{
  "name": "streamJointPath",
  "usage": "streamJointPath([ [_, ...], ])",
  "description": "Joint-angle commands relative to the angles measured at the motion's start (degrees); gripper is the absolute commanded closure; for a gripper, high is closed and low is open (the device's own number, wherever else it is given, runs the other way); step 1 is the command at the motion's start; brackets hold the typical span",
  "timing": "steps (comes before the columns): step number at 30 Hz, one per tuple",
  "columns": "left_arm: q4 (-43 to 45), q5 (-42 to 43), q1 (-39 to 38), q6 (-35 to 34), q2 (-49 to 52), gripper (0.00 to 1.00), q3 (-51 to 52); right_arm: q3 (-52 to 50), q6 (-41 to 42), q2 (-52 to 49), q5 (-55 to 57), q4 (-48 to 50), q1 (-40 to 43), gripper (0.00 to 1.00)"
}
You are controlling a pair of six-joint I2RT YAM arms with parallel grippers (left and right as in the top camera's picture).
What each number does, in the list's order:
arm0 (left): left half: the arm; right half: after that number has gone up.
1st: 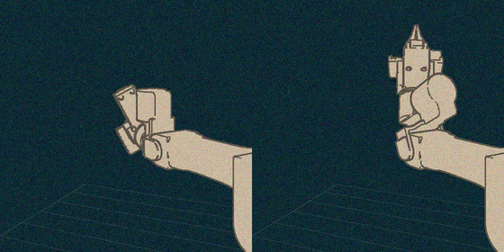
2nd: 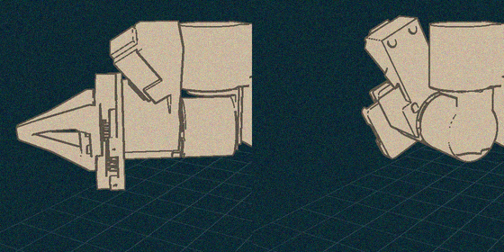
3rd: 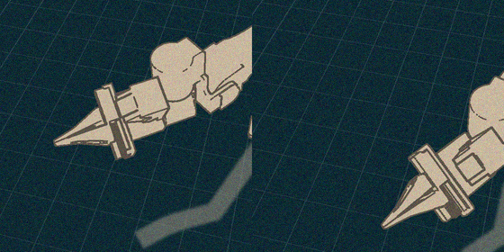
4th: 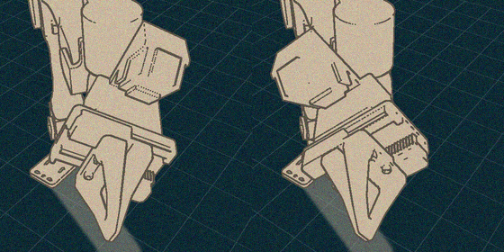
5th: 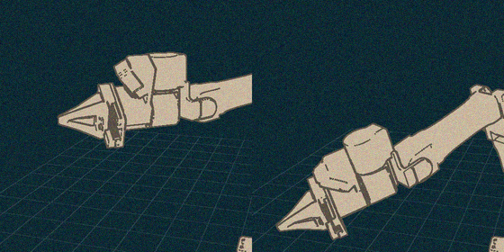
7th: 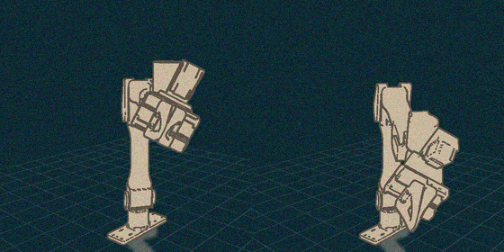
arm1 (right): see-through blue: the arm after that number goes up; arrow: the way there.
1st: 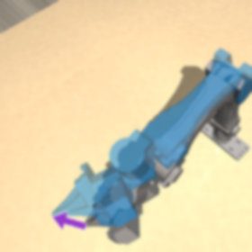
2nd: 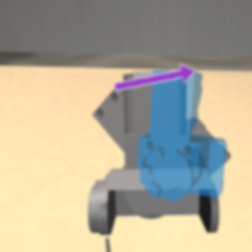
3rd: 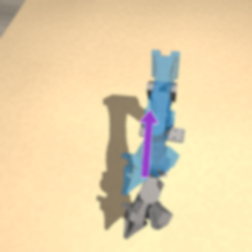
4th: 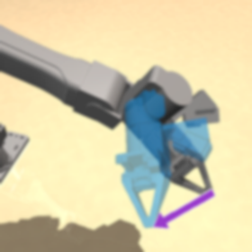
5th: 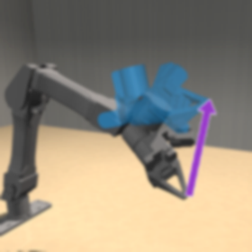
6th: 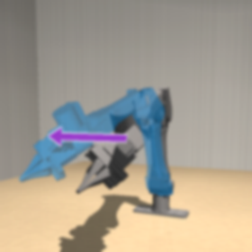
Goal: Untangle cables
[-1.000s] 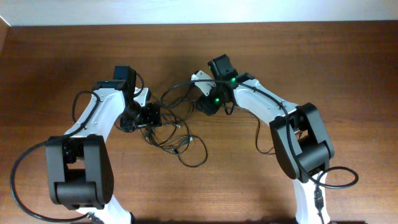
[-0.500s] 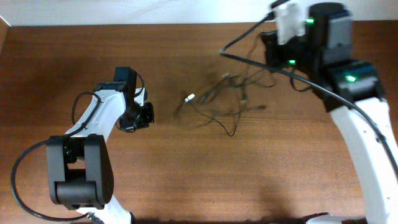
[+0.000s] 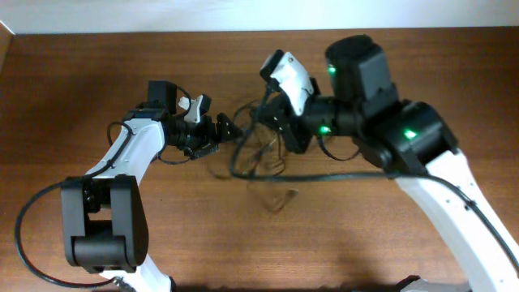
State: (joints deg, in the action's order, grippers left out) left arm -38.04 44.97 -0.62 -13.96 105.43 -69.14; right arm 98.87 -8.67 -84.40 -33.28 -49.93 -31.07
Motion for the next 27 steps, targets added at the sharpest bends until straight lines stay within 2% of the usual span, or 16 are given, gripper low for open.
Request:
streamJointPath([
  [1, 0.09, 2.80, 0.02, 0.44, -1.40, 0.01, 0.07, 1.05, -0.94, 1.66, 14.58, -4.92, 2.62, 0.96],
  [4, 0.13, 2.60, -0.94, -2.58, -1.40, 0.01, 0.07, 1.05, -0.94, -1.27, 30.03, -13.35, 3.02, 0.96],
  [8, 0.11, 1.51, -5.99, -2.82, -1.40, 0.01, 0.07, 0.66, -0.92, -7.02, 30.99, -20.94, 3.02, 0.96],
  [11, -2.86, -3.28, -11.39, -4.46, -1.40, 0.00, 0.11, 0.68, -0.92, -10.73, 31.12, -22.56, 3.02, 0.96],
  [12, -5.79, -8.63, -12.11, -7.89, -1.40, 0.01, 0.11, 0.68, -0.92, -11.06, 32.11, -23.21, 3.04, 0.96],
  [14, -12.59, -23.91, -12.46, -21.84, -1.40, 0.01, 0.61, 0.68, -0.94, -11.17, 33.99, -23.80, 3.04, 0.96],
  [16, -10.80, -23.82, -13.07, -28.46, -1.36, 0.01, 3.04, 0.68, -0.92, -11.17, 33.99, -23.63, 3.04, 0.96],
  [19, -7.13, -23.80, -15.13, -29.05, -1.36, 0.00, 7.52, 0.68, -0.94, -11.17, 33.99, -23.58, 3.04, 0.96],
  [20, -6.34, -23.85, -15.78, -30.34, -1.36, 0.26, 9.01, 0.68, -0.94, -11.17, 33.99, -23.58, 3.02, 0.96],
  [22, -5.01, -25.24, -16.11, -34.80, -1.36, 0.60, 10.80, 0.68, -0.94, -11.17, 33.99, -23.58, 3.04, 0.96],
  [23, -4.31, -27.30, -16.09, -37.64, -1.36, 0.82, 11.10, 0.68, -0.94, -11.17, 33.99, -23.56, 3.04, 0.96],
  [24, -3.58, -29.20, -16.11, -39.78, -1.36, 0.94, 11.10, 0.68, -0.92, -11.17, 33.99, -23.56, 3.04, 0.96],
  [25, -1.44, -30.86, -16.09, -40.94, -1.36, 1.00, 11.08, 0.68, -0.92, -11.17, 33.99, -23.56, 3.04, 0.96],
  [27, 3.78, -33.99, -16.02, -40.87, -1.36, 1.00, 11.08, 0.68, -0.87, -11.17, 33.99, -23.56, 3.04, 0.96],
])
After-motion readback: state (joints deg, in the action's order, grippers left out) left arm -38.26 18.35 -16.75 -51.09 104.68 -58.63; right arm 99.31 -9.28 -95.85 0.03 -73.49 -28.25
